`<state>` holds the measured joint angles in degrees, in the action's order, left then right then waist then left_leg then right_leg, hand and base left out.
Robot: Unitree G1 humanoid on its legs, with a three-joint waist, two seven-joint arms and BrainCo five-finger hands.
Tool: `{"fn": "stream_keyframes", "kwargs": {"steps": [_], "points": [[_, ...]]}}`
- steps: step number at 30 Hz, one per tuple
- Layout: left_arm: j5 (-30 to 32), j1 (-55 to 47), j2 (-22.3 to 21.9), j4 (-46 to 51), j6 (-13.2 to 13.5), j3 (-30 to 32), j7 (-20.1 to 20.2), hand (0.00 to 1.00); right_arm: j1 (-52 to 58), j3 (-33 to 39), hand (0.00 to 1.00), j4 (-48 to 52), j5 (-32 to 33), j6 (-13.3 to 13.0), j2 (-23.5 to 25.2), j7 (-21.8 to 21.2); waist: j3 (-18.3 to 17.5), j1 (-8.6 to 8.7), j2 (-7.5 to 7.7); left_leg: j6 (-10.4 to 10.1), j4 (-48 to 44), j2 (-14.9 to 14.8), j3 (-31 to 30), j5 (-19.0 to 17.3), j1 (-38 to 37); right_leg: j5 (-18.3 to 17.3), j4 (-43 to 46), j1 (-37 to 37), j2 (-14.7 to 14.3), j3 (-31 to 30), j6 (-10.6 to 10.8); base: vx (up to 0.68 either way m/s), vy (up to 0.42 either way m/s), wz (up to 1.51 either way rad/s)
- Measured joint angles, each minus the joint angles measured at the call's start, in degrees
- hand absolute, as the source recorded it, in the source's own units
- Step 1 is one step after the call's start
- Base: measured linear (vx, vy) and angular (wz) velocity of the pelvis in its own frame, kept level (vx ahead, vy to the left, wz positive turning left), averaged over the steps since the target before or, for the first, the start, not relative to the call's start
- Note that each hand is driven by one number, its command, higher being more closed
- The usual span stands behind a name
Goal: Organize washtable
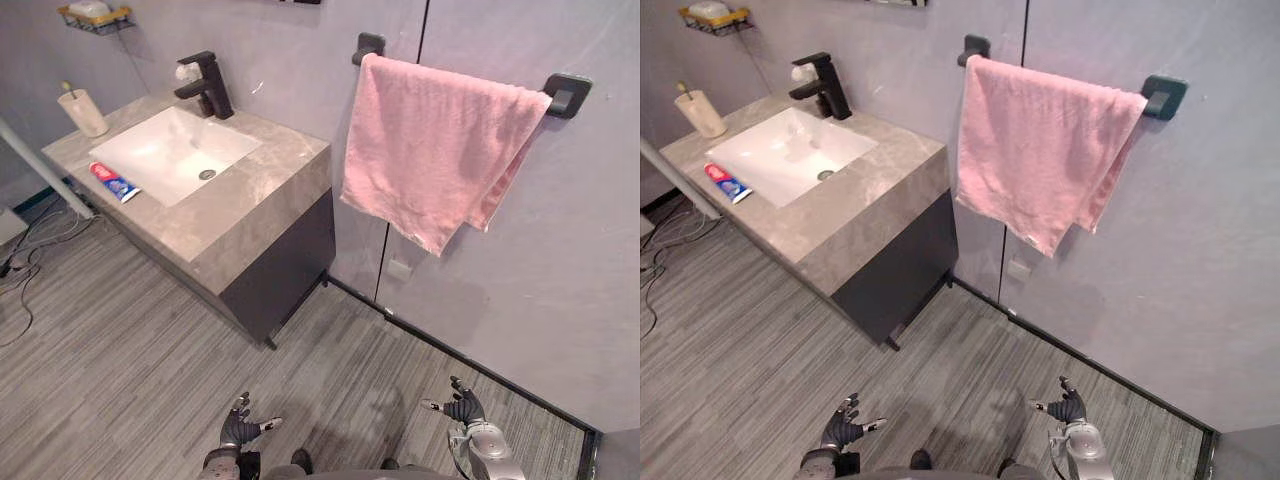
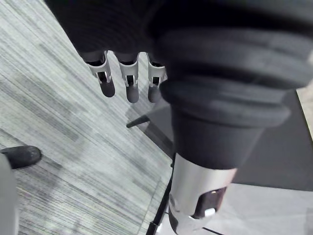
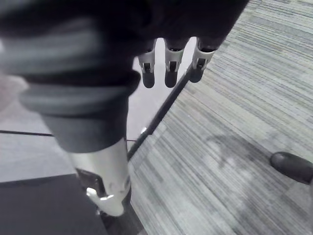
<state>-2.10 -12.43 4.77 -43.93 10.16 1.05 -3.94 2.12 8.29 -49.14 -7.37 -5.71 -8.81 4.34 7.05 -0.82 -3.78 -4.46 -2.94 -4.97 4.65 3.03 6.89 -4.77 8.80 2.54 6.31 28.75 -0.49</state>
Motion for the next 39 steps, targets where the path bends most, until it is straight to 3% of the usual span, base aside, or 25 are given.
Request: {"fn": "stream_keyframes", "kwargs": {"steps": [2,4,5,7,9,10,13,15,16,17,18,19,21,24,25,27,29,30,32,34,35,36,37,38,39], "points": [[0.0,0.3,-0.1,0.5,-0.3,0.0,0.0,0.0,0.0,0.5,0.0,-0.6,0.0,0.1,-0.6,0.7,1.1,-0.05,0.5,1.9,-1.6,-1.2,6.6,-1.2,0.7,0.2,0.0,-0.3,2.3,3.7,-0.2,-0.1,0.019,1.15],[0.0,0.0,-0.3,1.0,-0.4,0.1,0.0,0.0,0.5,1.3,0.0,-1.3,0.2,0.2,-1.7,0.9,1.4,0.72,1.1,2.6,-4.1,-2.8,16.0,-1.8,-0.1,1.3,-0.2,-2.5,7.0,10.4,1.6,-0.03,0.123,1.53],[0.0,0.0,-0.4,1.7,-0.4,0.1,0.0,0.0,0.7,1.4,0.0,-1.3,0.4,0.3,-2.0,1.0,1.3,0.87,0.99,2.6,-4.0,-3.3,17.8,-1.7,-0.2,1.6,-0.4,-3.0,7.7,12.0,2.2,-0.06,0.231,1.58],[0.0,0.1,-0.9,3.1,-0.3,0.1,0.0,0.0,0.7,2.8,0.0,-1.4,1.5,0.6,-3.4,1.0,0.8,0.73,-1.17,1.1,-0.4,-5.4,18.8,-0.5,-1.7,3.7,-1.0,-4.5,8.5,17.9,5.2,-0.03,0.293,1.49],[0.0,0.8,-0.1,3.3,-0.7,1.2,0.1,0.0,0.1,3.9,0.0,-2.4,2.0,0.7,-2.4,1.0,1.3,-0.37,0.37,2.2,-0.4,-3.1,17.4,0.5,-1.0,5.5,-1.3,-5.4,10.5,19.8,6.5,0.01,0.285,0.96],[0.0,0.7,0.9,3.3,-0.9,1.6,0.2,0.0,-0.8,3.4,0.0,-2.7,2.1,0.7,-0.9,0.8,2.1,-1.7,2.07,3.6,-5.0,-2.5,16.4,-1.9,1.4,6.6,-1.8,-5.8,11.4,20.2,7.2,0.0,0.277,0.57],[0.1,-0.4,2.6,3.2,-1.0,2.1,0.3,0.0,-2.1,1.9,0.0,-3.5,2.1,0.7,0.6,0.6,2.6,-3.42,3.09,5.4,-16.4,-2.8,14.0,-8.6,6.8,7.4,-2.3,-7.0,12.1,20.7,8.5,-0.03,0.263,0.39],[0.1,-1.9,2.8,3.3,-1.1,4.4,0.3,0.0,-2.8,0.4,0.0,-3.5,2.1,0.8,0.6,0.5,2.8,-3.95,2.83,6.1,-24.9,-2.6,12.0,-15.2,10.4,5.6,0.9,-6.9,13.6,18.5,11.0,-0.05,0.322,0.35],[0.1,-2.2,2.8,3.4,-1.1,4.9,0.4,0.0,-2.8,0.0,0.0,-3.5,2.1,0.8,0.5,0.5,2.9,-4.4,3.0,6.5,-26.1,-2.0,11.9,-16.4,10.7,4.6,3.4,-6.1,14.9,17.5,11.3,0.0,0.424,0.28],[0.1,-2.8,2.9,3.9,-1.3,6.1,0.7,0.0,-2.7,-0.7,0.0,-3.4,2.1,0.9,0.6,0.4,3.2,-4.81,3.95,7.8,-28.0,0.2,11.5,-18.3,11.3,0.6,9.8,-3.1,17.8,11.7,10.0,0.02,0.375,0.45],[0.1,-2.8,3.3,4.3,-1.4,6.0,0.7,0.0,-2.7,-1.4,0.0,-3.4,2.2,1.1,0.6,0.4,3.7,-4.55,4.32,8.7,-28.4,1.8,10.6,-19.0,11.5,-3.1,13.4,-0.5,18.1,6.1,7.3,0.03,0.327,0.6],[0.1,-2.8,3.6,4.8,-1.6,5.9,0.9,0.0,-2.5,-1.8,0.0,-3.4,2.2,1.1,0.7,0.4,4.0,-4.36,4.66,9.3,-28.5,2.8,10.0,-19.3,11.5,-5.6,16.0,1.2,17.6,1.8,5.6,0.02,0.14,0.71],[0.1,-2.8,4.0,6.8,-2.1,5.9,1.3,0.0,-1.5,-2.6,0.0,-3.4,2.3,1.3,1.5,0.3,5.0,-3.98,5.56,10.6,-28.7,5.5,7.4,-20.1,10.8,-10.2,25.0,6.3,13.9,-8.3,6.5,0.09,0.081,0.82],[0.1,-2.9,3.9,8.1,-2.5,5.2,1.3,0.0,0.5,-2.6,0.0,-0.5,3.4,1.2,2.5,0.4,6.5,-2.92,5.11,11.7,-28.2,6.2,4.0,-21.2,7.9,-12.8,30.9,13.1,7.2,-8.9,5.3,0.17,0.048,0.57],[0.1,-2.8,3.9,8.5,-2.5,4.7,1.3,0.0,1.2,-2.6,0.0,0.4,3.5,1.2,2.6,0.4,6.7,-2.71,5.13,11.7,-27.6,6.5,3.3,-21.3,7.1,-12.8,30.2,14.2,6.4,-8.9,5.4,0.2,0.031,0.57],[0.1,-2.5,3.7,9.7,-2.5,3.2,1.3,0.0,2.7,-2.5,0.0,1.4,3.9,1.1,2.8,0.4,7.0,-1.83,5.41,11.4,-25.3,7.1,1.1,-21.4,4.6,-11.6,23.2,16.4,4.0,-9.3,6.6,0.26,0.003,0.64],[0.1,-1.6,3.4,9.7,-2.4,2.8,1.4,0.0,4.0,-2.3,0.0,1.6,4.4,1.1,3.0,0.5,6.9,-1.13,5.94,10.2,-23.1,8.2,-1.6,-21.8,2.3,-6.5,12.8,18.5,1.9,-12.0,7.3,0.36,-0.021,0.72],[0.2,-1.4,3.4,9.7,-2.5,2.7,1.4,0.0,5.1,-2.3,0.0,1.5,4.4,1.2,3.0,0.5,6.2,-0.47,7.21,9.4,-22.9,9.2,-3.3,-22.7,1.4,-4.3,10.3,19.1,1.8,-14.0,6.4,0.33,-0.06,0.69],[0.6,-0.4,3.6,9.7,-2.5,1.5,1.4,0.0,6.9,-1.7,0.0,1.9,4.5,1.3,3.9,0.5,5.7,0.06,7.98,8.5,-23.0,9.8,-6.0,-25.2,-0.9,-2.5,13.8,19.9,1.9,-15.0,3.9,0.48,-0.143,0.81],[0.5,-0.4,3.1,10.1,-2.5,1.1,1.4,0.0,8.3,-1.4,0.0,4.0,4.5,1.3,4.6,0.5,5.4,0.02,7.66,6.1,-24.2,8.5,-6.7,-27.4,-3.2,-1.7,17.4,19.4,0.5,-14.6,1.9,0.55,-0.185,0.4],[0.5,-0.2,2.7,10.5,-2.6,1.2,1.4,0.0,8.3,-1.4,0.0,5.8,4.5,1.2,4.3,0.4,4.9,0.15,6.89,4.9,-29.2,5.9,-5.7,-28.1,-2.2,-0.8,18.0,18.4,-1.0,-14.1,-0.4,0.6,-0.158,0.03],[0.5,0.0,2.2,12.0,-2.8,1.1,1.3,0.0,8.1,-1.7,0.0,7.7,4.6,1.0,4.0,0.5,4.8,-0.11,5.13,3.0,-34.6,3.4,-4.1,-27.0,-0.2,-1.1,18.4,17.3,-2.5,-12.5,-1.7,0.62,-0.144,-0.01],[0.5,0.0,1.8,12.7,-2.8,1.1,1.4,0.0,8.1,-1.9,0.0,8.4,4.6,0.8,4.0,0.5,4.7,0.12,4.95,0.9,-36.4,3.0,-3.3,-25.6,0.2,-1.5,18.9,16.9,-2.5,-12.3,-2.3,0.62,-0.112,-0.23],[0.5,0.0,0.4,14.1,-2.8,1.2,1.3,0.0,8.3,-2.2,0.0,9.6,5.2,0.7,3.5,0.4,4.7,0.3,4.96,-0.7,-39.3,3.4,-1.7,-20.2,0.2,-2.0,22.2,16.7,-1.2,-12.6,-3.1,0.61,-0.14,-0.28],[0.5,0.0,-1.5,15.3,-2.7,1.4,1.3,0.0,8.8,-2.1,0.0,10.6,5.9,0.6,3.1,0.5,4.9,0.64,5.45,0.8,-44.4,3.3,1.9,-13.5,0.9,-3.3,25.0,16.9,-0.7,-12.4,-4.2,0.53,-0.112,-0.36]]}}
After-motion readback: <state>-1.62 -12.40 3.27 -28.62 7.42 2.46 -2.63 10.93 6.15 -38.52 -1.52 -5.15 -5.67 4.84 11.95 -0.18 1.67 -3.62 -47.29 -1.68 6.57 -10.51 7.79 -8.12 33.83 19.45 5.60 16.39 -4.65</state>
